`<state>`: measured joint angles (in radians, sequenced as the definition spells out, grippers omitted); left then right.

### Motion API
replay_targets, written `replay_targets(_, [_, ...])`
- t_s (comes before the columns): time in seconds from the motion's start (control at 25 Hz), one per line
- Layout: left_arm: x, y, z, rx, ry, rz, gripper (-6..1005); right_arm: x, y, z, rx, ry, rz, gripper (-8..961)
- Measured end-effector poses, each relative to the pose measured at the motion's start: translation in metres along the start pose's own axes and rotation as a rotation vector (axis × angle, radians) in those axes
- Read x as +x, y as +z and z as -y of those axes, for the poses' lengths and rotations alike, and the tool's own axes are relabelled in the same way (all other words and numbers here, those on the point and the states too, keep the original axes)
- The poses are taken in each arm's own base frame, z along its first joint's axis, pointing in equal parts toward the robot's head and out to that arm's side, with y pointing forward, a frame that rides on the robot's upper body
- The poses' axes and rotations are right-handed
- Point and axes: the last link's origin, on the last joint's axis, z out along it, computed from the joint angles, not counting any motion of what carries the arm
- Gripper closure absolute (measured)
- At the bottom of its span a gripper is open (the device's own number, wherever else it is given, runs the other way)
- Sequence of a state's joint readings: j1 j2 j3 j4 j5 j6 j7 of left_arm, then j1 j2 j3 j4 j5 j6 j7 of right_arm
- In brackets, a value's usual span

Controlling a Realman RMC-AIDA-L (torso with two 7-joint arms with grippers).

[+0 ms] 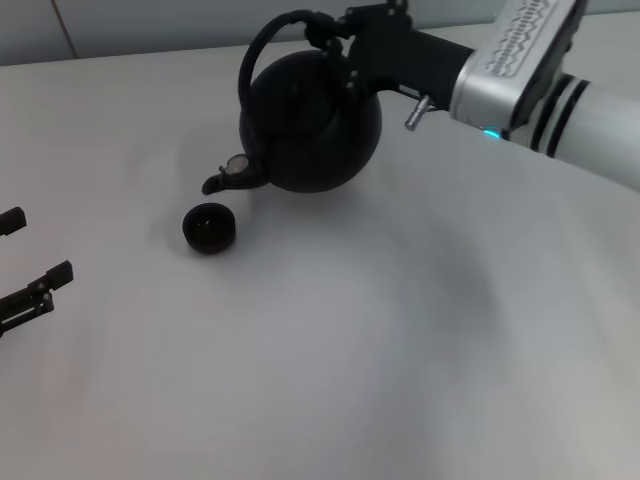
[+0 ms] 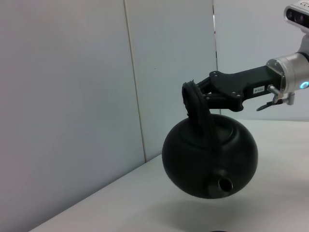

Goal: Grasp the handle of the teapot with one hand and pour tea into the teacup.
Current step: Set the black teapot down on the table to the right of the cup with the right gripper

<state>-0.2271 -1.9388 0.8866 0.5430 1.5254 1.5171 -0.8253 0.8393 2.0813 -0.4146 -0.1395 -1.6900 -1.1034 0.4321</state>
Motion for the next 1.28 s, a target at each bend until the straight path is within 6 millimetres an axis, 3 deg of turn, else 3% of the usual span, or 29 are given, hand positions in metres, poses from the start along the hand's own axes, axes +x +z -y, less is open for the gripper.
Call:
replay_targets(0.12, [0.0,0.0,0.0,0.0,0.0,0.0,214,0.002,-0.006,0.004,0.035,0.067,0.011,887])
replay_targets(0.36, [0.0,0.001,-0.001,-0.001,0.001,-0.001,214,0.014,-0.037,0.016,0.166,0.253,0.062,886])
replay_targets(0.4, [0.0,0.001,-0.001,-0.001,0.002,-0.001,214,0.021,-0.047,0.015,0.198,0.282,0.06,886])
replay_targets(0.8, [0.001,0.004,0.0,-0.003,0.008,-0.004,214,0.045,-0.078,0.004,0.279,0.353,0.029,886])
replay_targets(1.28, [0.001,0.008,-0.001,-0.009,0.009,-0.004,214,0.061,-0.089,-0.011,0.319,0.336,-0.024,886])
